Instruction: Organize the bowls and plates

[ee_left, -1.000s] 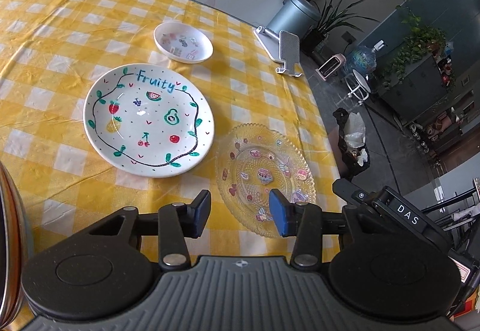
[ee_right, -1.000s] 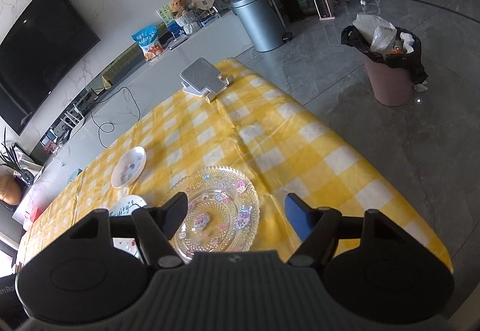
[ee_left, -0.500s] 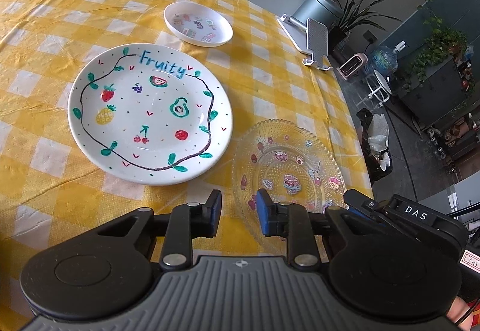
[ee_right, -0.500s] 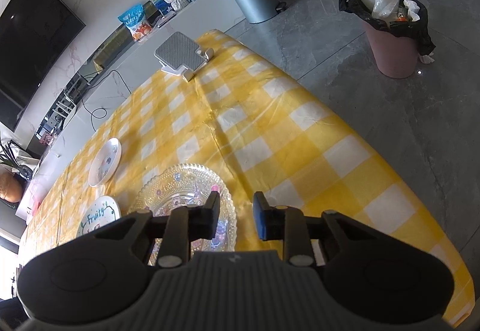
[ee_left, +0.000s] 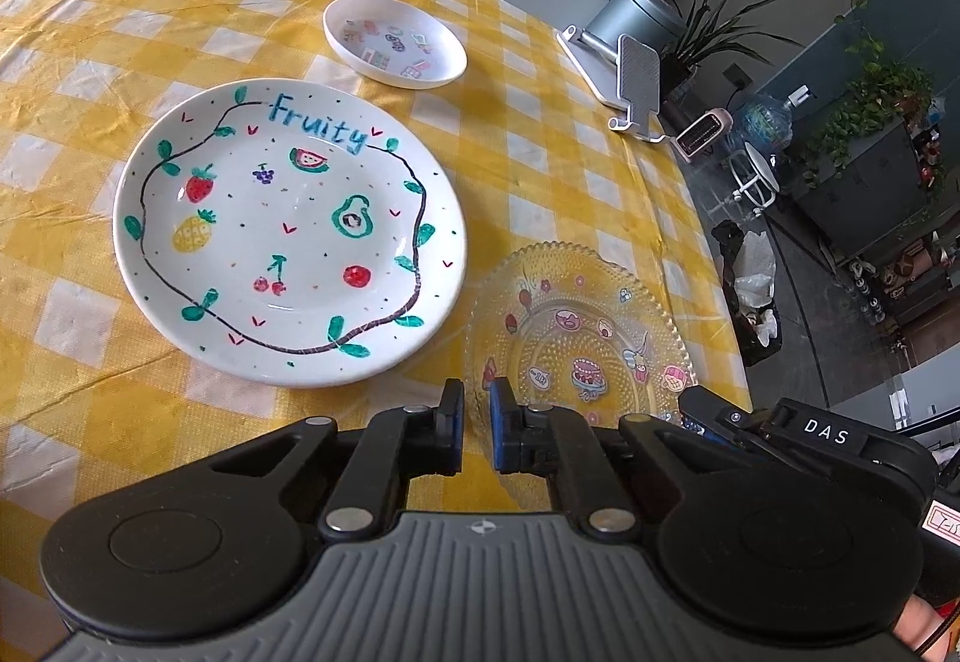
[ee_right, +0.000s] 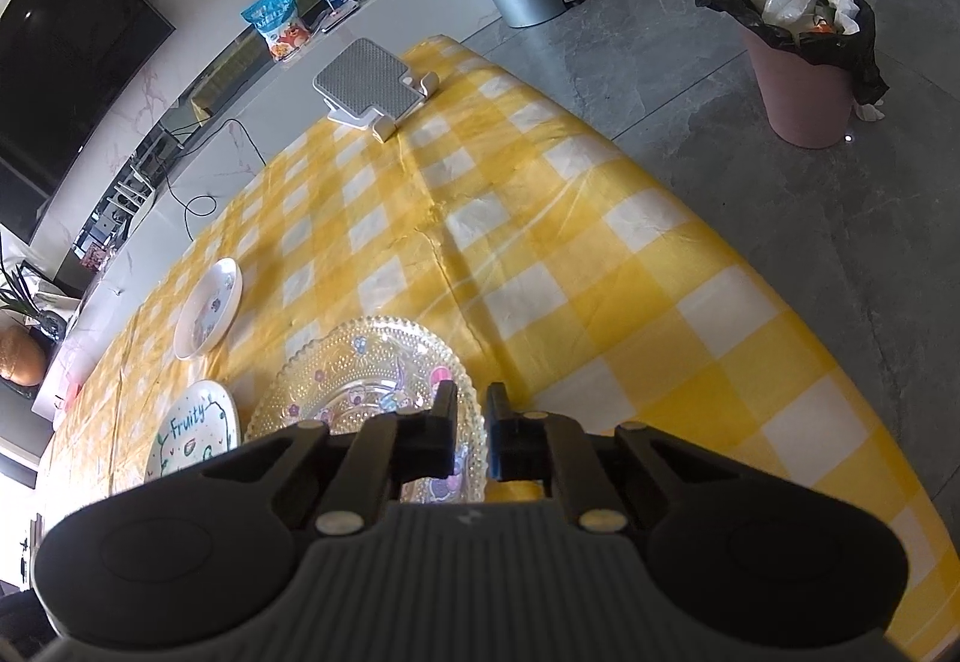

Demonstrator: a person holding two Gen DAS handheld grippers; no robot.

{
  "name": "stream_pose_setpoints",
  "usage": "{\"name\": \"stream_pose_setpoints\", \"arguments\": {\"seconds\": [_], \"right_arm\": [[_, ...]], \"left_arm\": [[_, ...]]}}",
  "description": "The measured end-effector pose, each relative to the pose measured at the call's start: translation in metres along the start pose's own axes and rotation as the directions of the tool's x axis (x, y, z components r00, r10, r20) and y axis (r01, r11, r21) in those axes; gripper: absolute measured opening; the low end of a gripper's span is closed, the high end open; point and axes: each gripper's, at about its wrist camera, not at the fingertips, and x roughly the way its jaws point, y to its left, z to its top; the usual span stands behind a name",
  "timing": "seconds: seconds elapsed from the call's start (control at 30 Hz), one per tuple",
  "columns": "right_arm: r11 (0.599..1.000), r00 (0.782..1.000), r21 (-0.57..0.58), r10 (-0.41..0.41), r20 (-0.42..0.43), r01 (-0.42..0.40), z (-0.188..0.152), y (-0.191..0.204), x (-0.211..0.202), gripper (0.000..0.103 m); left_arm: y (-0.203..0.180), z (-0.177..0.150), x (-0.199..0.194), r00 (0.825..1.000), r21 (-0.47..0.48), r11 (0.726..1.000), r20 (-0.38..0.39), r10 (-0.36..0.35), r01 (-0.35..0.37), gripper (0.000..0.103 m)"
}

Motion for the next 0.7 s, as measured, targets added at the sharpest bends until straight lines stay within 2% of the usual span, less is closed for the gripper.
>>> {"name": "stream_pose_setpoints", "arguments": {"seconds": [0.4, 0.7], "right_arm": [[0.999, 0.999, 0.039, 0.037, -0.003, -0.037, -0.019, 0.001, -0.026, 0.002], [0.998, 0.998, -0.044, 0.052, -0.016, -0.053, -0.052, 0.027, -0.056, 0.002]], "left_arm": [[-0.001, -0.007, -0.037, 1.0, 0.05, 0.999, 0.019, 0.01, -0.011, 0.009], [0.009, -0.027, -0.081, 0.997, 0.094, 0.994, 0.045, 0.056, -0.06, 0.009]]}}
